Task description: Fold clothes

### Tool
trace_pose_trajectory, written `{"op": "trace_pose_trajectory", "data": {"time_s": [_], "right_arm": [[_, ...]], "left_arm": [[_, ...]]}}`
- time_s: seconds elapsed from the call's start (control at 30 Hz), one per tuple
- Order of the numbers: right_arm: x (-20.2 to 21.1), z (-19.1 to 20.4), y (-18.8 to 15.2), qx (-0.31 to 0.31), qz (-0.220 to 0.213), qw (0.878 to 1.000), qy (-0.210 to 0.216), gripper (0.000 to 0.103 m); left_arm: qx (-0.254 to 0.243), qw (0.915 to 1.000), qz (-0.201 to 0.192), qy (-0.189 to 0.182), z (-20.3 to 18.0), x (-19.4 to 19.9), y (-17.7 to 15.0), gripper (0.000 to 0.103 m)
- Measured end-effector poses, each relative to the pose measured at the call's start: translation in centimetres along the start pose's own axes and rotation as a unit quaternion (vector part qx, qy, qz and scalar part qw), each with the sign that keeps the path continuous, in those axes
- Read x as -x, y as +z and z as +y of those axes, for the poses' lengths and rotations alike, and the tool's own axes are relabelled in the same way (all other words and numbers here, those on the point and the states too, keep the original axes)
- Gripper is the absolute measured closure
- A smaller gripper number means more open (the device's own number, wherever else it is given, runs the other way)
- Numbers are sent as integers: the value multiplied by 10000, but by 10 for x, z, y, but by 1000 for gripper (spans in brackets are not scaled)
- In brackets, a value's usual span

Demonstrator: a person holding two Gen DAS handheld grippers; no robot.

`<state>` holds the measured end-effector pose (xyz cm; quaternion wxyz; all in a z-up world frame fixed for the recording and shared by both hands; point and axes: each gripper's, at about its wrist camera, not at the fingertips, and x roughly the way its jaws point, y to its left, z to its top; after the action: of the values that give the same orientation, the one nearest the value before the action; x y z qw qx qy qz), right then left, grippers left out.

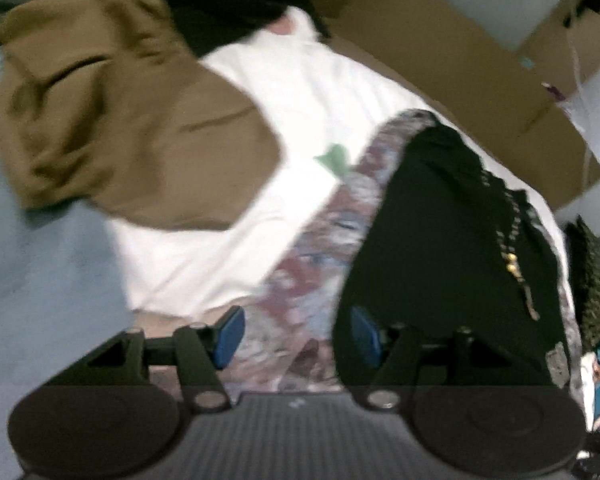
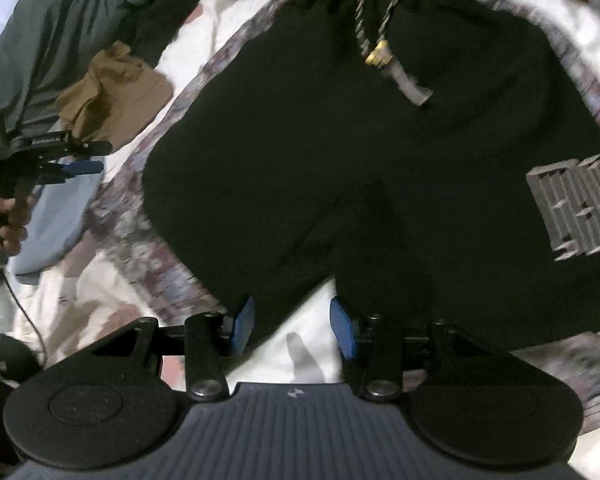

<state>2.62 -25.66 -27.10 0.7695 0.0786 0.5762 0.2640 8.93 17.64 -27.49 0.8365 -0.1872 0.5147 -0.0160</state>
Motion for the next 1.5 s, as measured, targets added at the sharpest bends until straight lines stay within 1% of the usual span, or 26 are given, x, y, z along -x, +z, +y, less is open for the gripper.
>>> {"op": "trace_pose_trajectory", "data": {"time_s": [0.13,0.3,0.4,0.5,0.6,0.7,0.83,0.93,1.0,1.1,1.17,1.2,1.23,1.27,1.3,1.33,1.4,1.5], "right_arm": [[-24,11,-9,-294,376,9985,286,53],[-44,19,-20,-526,574,9966,286,53],[-48,21,-24,-726,697,9942,391,53],[-51,26,-27,-824,754,9923,532,53],[-60,26,-30,-1104,923,9878,589,53],[-65,18,-37,-1633,955,9810,423,54],[-68,16,-42,-1750,1025,9779,504,54],[-72,19,-41,-1808,1070,9760,567,54],[-74,20,-39,-1887,1104,9735,672,54],[-77,21,-39,-1987,1134,9708,722,62],[-80,20,-40,-2075,1192,9680,751,78],[-81,19,-41,-2130,1219,9662,784,84],[-82,19,-42,-2161,1240,9650,819,92],[-83,19,-43,-2189,1261,9638,852,96],[-83,20,-44,-2158,1270,9643,864,97],[-82,22,-44,-2095,1277,9656,865,101],[-82,26,-44,-1974,1310,9676,877,102],[-82,30,-44,-1966,1378,9651,1044,102]], "left_arm": [[122,9998,83,153,21,8,-6,41],[112,9991,257,322,37,9,-15,43],[94,9987,307,383,42,8,-20,44],[90,9987,331,373,43,5,-23,44],[63,9988,351,340,44,6,-23,44],[35,9989,380,276,45,8,-22,44],[-54,9989,429,205,47,7,-25,44],[-120,9986,460,223,47,4,-25,53],[-151,9985,487,191,46,3,-25,54],[-234,9983,527,117,46,-1,-24,54],[-308,9978,583,108,47,-5,-25,53],[-335,9975,607,110,48,-7,-25,53],[-358,9973,626,111,49,-9,-26,53],[-375,9972,633,110,50,-10,-26,53],[-381,9972,639,102,50,-11,-26,53],[-370,9972,641,82,51,-11,-27,54],[-402,9970,661,58,52,-11,-26,56],[-441,9964,719,0,52,-9,-26,64]]}}
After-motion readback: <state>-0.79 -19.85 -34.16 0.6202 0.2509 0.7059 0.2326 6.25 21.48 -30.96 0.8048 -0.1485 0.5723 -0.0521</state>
